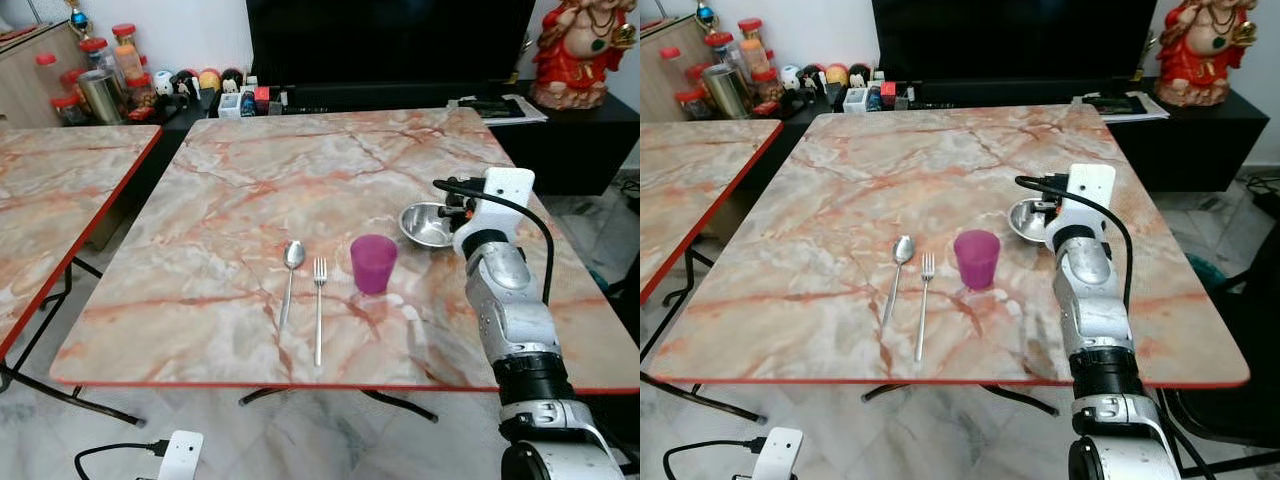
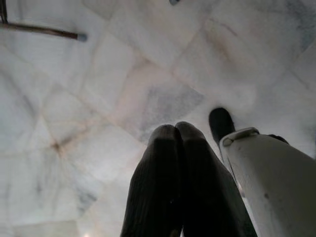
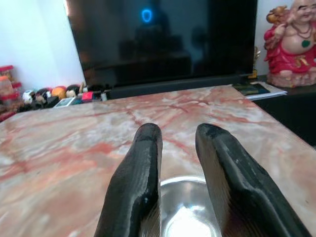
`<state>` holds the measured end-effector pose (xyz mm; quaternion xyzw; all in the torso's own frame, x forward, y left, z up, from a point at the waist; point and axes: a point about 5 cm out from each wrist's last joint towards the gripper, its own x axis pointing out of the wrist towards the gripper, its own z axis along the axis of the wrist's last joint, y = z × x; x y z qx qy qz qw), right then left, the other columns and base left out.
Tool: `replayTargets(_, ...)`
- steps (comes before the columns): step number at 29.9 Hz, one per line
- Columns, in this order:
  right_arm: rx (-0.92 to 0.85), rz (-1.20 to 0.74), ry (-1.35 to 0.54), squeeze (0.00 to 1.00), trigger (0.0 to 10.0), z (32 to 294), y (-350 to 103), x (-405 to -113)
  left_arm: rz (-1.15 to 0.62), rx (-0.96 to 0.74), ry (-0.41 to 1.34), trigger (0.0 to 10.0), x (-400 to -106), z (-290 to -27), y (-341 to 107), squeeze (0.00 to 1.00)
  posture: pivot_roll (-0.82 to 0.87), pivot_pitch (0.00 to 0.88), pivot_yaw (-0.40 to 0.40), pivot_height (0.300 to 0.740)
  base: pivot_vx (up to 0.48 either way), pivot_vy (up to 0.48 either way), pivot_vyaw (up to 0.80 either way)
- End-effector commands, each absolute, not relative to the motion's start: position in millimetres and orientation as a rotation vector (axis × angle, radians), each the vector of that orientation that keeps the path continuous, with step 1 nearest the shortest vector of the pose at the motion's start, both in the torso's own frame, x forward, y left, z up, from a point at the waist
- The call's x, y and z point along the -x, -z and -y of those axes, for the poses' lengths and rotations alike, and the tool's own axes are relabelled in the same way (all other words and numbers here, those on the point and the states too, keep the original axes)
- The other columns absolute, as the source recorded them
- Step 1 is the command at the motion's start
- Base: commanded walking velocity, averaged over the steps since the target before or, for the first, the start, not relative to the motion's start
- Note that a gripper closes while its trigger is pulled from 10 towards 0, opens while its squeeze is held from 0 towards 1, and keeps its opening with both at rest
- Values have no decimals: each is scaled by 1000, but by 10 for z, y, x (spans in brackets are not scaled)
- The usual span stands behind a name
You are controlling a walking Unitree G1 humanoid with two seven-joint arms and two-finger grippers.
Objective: Setting the table
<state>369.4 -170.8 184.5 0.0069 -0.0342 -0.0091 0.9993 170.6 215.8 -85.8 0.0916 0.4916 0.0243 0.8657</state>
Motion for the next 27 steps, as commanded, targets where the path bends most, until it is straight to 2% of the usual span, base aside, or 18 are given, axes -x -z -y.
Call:
replayTargets(1, -20, 79, 39, 0, 10000, 1787, -1874, -3698, -1027, -176, -54, 10000, -1721, -2131, 857, 0, -121, 0, 35, 740, 322, 0, 0)
replayTargets(7, -20, 80, 37, 0, 10000, 1785, -1878, -3698, -1040, -168, -50, 10000, -1687, -2119, 875, 0, -123, 0, 36, 740, 299, 0, 0)
replayTargets(18, -22, 91, 49, 0, 10000, 1826, -1897, -3701, -1115, -145, -24, 10000, -1591, -2087, 928, 0, -123, 0, 39, 740, 0, 0, 0)
replayTargets(27, -24, 87, 53, 0, 10000, 1832, -1882, -3699, -1169, -155, -77, 10000, -1414, -2193, 977, 0, -126, 0, 41, 740, 0, 0, 0)
